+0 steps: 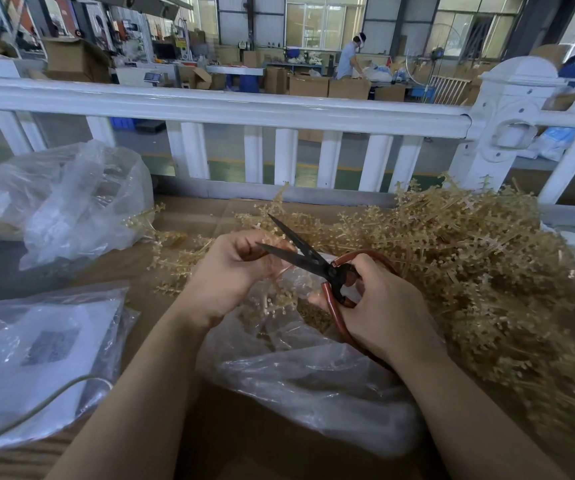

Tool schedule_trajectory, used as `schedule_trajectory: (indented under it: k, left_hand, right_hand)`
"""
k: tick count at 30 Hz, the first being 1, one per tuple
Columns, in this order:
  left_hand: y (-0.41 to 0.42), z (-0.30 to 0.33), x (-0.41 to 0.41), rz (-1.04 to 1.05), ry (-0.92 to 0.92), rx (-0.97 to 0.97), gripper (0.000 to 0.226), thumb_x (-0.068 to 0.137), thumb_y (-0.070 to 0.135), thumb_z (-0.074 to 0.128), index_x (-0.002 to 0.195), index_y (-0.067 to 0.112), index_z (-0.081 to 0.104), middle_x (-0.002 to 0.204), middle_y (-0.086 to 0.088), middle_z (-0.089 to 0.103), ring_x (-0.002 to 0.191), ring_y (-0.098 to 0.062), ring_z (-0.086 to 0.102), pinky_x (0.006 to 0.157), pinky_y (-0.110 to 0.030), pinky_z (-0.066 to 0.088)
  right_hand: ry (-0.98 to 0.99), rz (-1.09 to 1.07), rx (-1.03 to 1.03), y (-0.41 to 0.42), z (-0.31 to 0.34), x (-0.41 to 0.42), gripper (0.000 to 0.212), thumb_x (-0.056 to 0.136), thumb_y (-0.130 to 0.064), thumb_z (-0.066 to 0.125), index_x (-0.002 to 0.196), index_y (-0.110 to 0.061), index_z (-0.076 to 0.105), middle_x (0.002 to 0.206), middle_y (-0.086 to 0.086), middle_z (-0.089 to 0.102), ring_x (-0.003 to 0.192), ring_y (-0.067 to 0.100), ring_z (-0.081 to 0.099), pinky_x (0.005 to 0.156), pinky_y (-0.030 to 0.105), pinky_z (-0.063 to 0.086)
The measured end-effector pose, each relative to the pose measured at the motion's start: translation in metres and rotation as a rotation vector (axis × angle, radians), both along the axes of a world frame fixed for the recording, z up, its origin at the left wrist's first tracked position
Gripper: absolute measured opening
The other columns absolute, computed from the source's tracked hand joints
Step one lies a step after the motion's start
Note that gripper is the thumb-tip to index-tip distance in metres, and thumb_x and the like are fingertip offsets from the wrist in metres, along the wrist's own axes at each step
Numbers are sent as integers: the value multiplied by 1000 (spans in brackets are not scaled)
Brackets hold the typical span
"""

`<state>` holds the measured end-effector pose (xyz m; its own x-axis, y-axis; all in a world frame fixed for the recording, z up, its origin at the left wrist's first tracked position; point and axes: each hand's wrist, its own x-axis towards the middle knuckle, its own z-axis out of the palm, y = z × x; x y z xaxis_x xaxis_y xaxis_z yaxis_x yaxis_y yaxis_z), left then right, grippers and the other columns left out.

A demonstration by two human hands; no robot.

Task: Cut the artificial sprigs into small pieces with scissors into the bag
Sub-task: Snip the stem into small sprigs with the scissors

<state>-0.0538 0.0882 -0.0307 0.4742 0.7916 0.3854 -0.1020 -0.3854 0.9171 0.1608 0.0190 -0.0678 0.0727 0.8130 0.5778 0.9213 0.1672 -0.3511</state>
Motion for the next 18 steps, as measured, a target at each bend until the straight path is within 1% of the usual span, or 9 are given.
schedule_trajectory:
  k: [2, 4, 6, 8, 10, 12, 14, 16, 18]
  left_hand:
    - [-1, 0, 1, -10, 25, 29, 25, 87, 3, 69, 83, 26, 78, 74, 6, 71, 69, -11, 64, 70, -26, 51]
    - [-2, 2, 3, -32, 25, 37, 34, 88, -4, 65, 81, 27, 77, 74, 10, 71, 68, -7, 64, 68, -22, 51]
    - [-3, 2, 3, -33, 19, 37, 32, 88, -2, 66, 80, 28, 77, 72, 9, 70, 67, -7, 63, 68, -21, 50]
    - [-5, 4, 3, -42, 2, 23, 23, 85, 6, 68, 80, 27, 77, 71, 9, 70, 66, -7, 62, 68, -20, 50]
    - [-5, 3, 4, -44, -8, 4, 17, 83, 11, 69, 82, 27, 78, 74, 9, 71, 69, -6, 63, 69, -18, 50]
    - [-4, 2, 4, -37, -6, -7, 15, 81, 13, 70, 82, 26, 78, 75, 6, 71, 70, -8, 62, 70, -19, 50]
    - [-2, 0, 4, -39, -8, -14, 12, 81, 14, 71, 82, 24, 78, 75, 3, 70, 70, -10, 60, 70, -21, 50]
    - [-1, -1, 4, -28, -11, -32, 8, 81, 14, 71, 83, 19, 77, 77, -1, 70, 72, -12, 60, 71, -22, 50]
    - [0, -3, 2, -9, -9, -36, 13, 80, 15, 72, 88, 5, 75, 78, -13, 68, 72, -17, 60, 71, -24, 51]
  right_hand:
    - [5, 16, -11, 0, 1, 0, 63, 72, -98, 30, 96, -43, 46, 77, -28, 53, 68, -3, 56, 52, 8, 37]
    - [9, 27, -15, 0, 1, 0, 55, 74, -96, 35, 95, -46, 43, 76, -29, 51, 67, -4, 55, 52, 8, 37]
    - [15, 36, -15, 1, 0, 0, 49, 75, -92, 42, 94, -47, 42, 76, -29, 53, 66, -3, 57, 52, 11, 42]
    - [19, 38, -19, 1, 0, 0, 47, 76, -90, 45, 95, -46, 44, 78, -26, 58, 69, -2, 61, 54, 14, 49]
    - [38, 40, -22, 1, 0, 0, 55, 75, -93, 43, 98, -44, 50, 83, -22, 64, 74, 0, 65, 59, 18, 55]
    - [52, 40, -20, 1, -1, 0, 68, 72, -98, 33, 102, -41, 54, 87, -20, 68, 76, 1, 67, 61, 20, 58]
    - [54, 34, -18, 1, -1, -1, 71, 72, -99, 28, 100, -40, 55, 86, -19, 68, 75, 3, 68, 60, 24, 59]
    - [56, 30, -9, 1, -2, -1, 69, 73, -98, 29, 98, -39, 56, 84, -17, 69, 74, 5, 68, 60, 27, 60]
    - [44, 30, -6, 1, -2, 0, 64, 78, -93, 38, 98, -37, 59, 84, -16, 71, 74, 6, 69, 61, 25, 60]
